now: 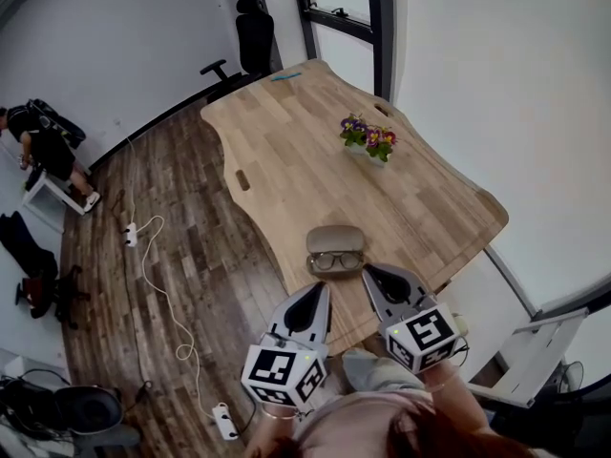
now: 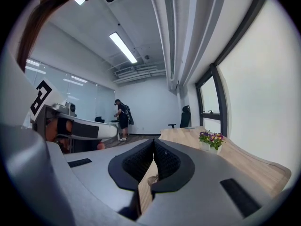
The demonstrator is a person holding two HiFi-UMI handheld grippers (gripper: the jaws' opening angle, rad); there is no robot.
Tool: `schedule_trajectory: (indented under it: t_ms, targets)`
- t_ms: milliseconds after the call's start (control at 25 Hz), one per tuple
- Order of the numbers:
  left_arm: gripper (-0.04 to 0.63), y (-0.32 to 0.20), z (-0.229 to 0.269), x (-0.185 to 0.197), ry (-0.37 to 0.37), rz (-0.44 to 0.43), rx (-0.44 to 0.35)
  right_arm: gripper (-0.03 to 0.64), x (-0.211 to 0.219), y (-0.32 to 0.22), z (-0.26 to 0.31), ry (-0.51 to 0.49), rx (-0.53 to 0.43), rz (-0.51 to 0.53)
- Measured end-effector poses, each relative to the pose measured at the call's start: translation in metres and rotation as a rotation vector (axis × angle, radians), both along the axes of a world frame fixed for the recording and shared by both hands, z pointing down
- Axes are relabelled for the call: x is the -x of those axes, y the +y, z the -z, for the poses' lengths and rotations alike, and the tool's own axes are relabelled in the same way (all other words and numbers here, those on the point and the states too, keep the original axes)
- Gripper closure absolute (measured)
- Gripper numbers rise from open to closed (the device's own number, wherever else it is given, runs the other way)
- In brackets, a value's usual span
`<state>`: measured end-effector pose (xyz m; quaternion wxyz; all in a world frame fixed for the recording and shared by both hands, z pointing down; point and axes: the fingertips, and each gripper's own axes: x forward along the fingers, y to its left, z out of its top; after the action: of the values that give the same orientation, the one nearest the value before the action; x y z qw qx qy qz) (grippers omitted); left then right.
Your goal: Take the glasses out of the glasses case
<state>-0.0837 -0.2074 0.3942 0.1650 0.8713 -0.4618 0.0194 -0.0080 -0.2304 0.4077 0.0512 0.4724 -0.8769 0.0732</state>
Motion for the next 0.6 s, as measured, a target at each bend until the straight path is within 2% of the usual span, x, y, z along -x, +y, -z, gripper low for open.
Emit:
schedule_trajectory:
  t_ms: [600]
  targets:
    - [0.594,-0.044,-0.022,0.005,-0.015,0.070,0.037,0.615,0.008,-0.062,-0.041,0.155,0.059,0.142]
